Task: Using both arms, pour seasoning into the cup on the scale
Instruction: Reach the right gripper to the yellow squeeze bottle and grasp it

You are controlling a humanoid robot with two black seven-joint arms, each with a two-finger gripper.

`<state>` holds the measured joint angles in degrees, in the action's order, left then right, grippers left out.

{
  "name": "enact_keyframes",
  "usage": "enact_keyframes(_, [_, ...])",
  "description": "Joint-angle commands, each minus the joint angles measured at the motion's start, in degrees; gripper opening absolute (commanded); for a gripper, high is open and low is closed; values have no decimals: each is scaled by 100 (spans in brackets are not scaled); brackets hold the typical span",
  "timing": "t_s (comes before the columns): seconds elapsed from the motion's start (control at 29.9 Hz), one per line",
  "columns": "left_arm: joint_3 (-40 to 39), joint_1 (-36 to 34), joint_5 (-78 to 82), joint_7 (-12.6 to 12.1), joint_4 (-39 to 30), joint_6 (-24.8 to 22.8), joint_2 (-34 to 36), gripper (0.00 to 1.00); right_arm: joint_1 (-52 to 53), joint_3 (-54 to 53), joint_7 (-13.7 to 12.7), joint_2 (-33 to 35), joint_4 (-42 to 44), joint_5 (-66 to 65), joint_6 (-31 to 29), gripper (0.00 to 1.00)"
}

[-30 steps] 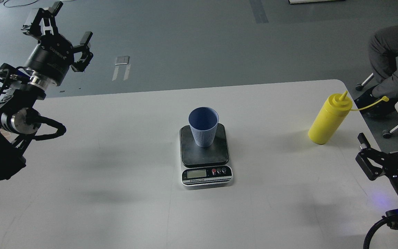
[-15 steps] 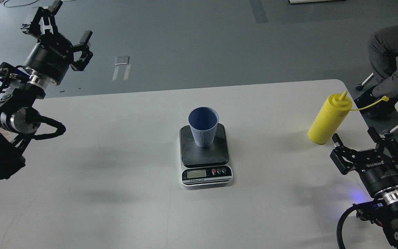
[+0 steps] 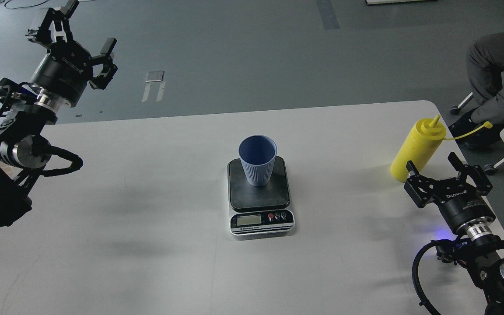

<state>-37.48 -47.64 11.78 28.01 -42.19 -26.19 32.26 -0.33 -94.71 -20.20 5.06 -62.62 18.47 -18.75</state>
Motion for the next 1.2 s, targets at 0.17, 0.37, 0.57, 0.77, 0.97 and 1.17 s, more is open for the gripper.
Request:
enact_keyframes(0.17, [-5,-26,0,-1,0,0,-1,98,367,75,8,13,382,-2,-6,100])
enact_keyframes(0.37, [-5,-17,9,-1,0,8,-1,98,587,163,8,22,742,-10,-15,100])
enact_keyframes(0.57, [-5,-26,9,-1,0,9,-1,98,850,172,8,30,1015,-11,-58,100])
enact_keyframes(0.77, [-5,-26,9,-1,-8,9,-1,98,1035,234,60,13,1094,-265,-103,98])
enact_keyframes(0.97, [4,-26,9,-1,-8,9,8,98,1070,251,69,-22,1112,-529,-120,47])
enact_keyframes(1.17, [4,-26,9,-1,0,9,-1,98,1053,234,60,-5,1042,-512,-155,40])
